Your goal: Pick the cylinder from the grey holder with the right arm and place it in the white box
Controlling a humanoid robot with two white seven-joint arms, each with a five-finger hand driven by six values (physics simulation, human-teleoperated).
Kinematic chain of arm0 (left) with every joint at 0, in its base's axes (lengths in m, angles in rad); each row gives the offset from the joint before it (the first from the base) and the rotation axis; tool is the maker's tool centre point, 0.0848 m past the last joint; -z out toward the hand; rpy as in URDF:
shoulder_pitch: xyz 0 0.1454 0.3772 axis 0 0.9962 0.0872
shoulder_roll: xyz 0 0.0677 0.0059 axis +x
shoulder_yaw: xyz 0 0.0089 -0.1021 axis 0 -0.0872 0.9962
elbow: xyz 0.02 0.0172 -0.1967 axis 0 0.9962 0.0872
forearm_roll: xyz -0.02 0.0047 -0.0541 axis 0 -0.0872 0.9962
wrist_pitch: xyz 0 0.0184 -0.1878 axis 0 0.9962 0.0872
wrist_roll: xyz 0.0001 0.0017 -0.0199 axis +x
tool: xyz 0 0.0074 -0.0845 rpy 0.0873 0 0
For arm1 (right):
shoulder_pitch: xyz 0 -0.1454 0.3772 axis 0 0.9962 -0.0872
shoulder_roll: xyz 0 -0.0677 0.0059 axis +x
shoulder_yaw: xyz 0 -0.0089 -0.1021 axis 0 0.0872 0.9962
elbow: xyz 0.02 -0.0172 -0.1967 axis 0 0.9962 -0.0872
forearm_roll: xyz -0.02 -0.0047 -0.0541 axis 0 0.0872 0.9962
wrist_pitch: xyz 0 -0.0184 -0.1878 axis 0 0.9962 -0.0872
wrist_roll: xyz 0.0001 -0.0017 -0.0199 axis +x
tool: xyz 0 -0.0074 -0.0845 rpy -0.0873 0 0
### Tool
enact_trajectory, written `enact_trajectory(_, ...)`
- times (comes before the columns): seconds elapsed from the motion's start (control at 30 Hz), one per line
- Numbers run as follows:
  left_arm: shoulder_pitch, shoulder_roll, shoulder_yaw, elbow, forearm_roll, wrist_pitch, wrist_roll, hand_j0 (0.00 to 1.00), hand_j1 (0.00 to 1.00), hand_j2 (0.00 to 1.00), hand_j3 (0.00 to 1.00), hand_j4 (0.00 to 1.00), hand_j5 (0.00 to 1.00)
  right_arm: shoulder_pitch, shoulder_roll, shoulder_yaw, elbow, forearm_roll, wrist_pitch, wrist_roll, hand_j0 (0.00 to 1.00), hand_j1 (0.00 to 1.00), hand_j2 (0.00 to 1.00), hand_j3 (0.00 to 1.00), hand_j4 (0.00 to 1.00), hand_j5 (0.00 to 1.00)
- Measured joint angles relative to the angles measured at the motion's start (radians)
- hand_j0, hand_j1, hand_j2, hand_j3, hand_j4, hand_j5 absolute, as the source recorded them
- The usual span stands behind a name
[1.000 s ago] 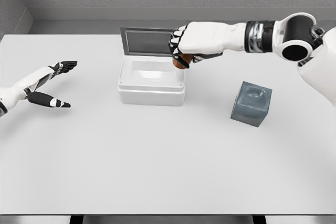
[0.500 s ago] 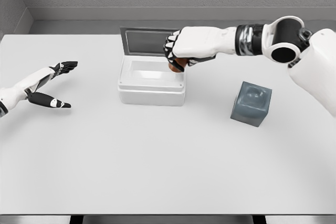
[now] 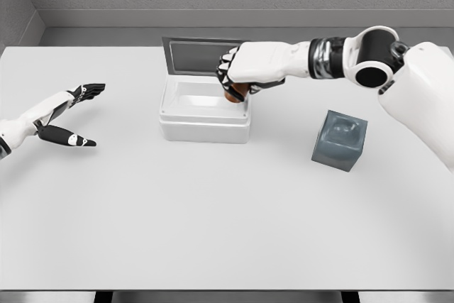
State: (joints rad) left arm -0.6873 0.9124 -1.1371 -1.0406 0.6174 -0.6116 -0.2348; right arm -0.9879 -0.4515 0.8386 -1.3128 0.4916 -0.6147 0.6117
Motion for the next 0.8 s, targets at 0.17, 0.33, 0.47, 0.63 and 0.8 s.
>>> enact_trajectory(0.17,0.002,-0.002,0.000,0.000,-0.004,0.000,0.000,1.00,1.00,1.00,1.00,1.00,1.00,-0.002,0.009,0.001,0.005,0.005,0.000,0.000,0.20,0.20,0.20,0.20,0.20,0.20)
enact_trajectory(0.33,0.002,-0.004,0.000,0.000,-0.005,0.000,0.000,1.00,1.00,1.00,1.00,1.00,1.00,-0.009,0.012,0.001,0.016,0.028,0.001,0.000,1.00,1.00,1.00,1.00,1.00,1.00)
enact_trajectory(0.47,0.002,-0.004,0.000,0.000,-0.005,0.000,0.000,1.00,1.00,1.00,1.00,1.00,1.00,-0.011,0.013,0.000,0.017,0.046,0.001,0.000,1.00,1.00,1.00,1.00,1.00,1.00)
enact_trajectory(0.63,0.002,-0.005,0.000,-0.001,-0.005,0.000,0.000,1.00,1.00,1.00,1.00,1.00,1.00,-0.012,0.010,0.000,0.015,0.049,0.001,0.000,1.00,1.00,1.00,1.00,1.00,1.00)
enact_trajectory(0.8,0.002,-0.005,0.000,0.000,-0.005,0.000,0.000,1.00,1.00,1.00,1.00,1.00,1.00,-0.012,0.006,-0.009,0.000,0.048,0.001,0.000,1.00,1.00,1.00,1.00,1.00,1.00)
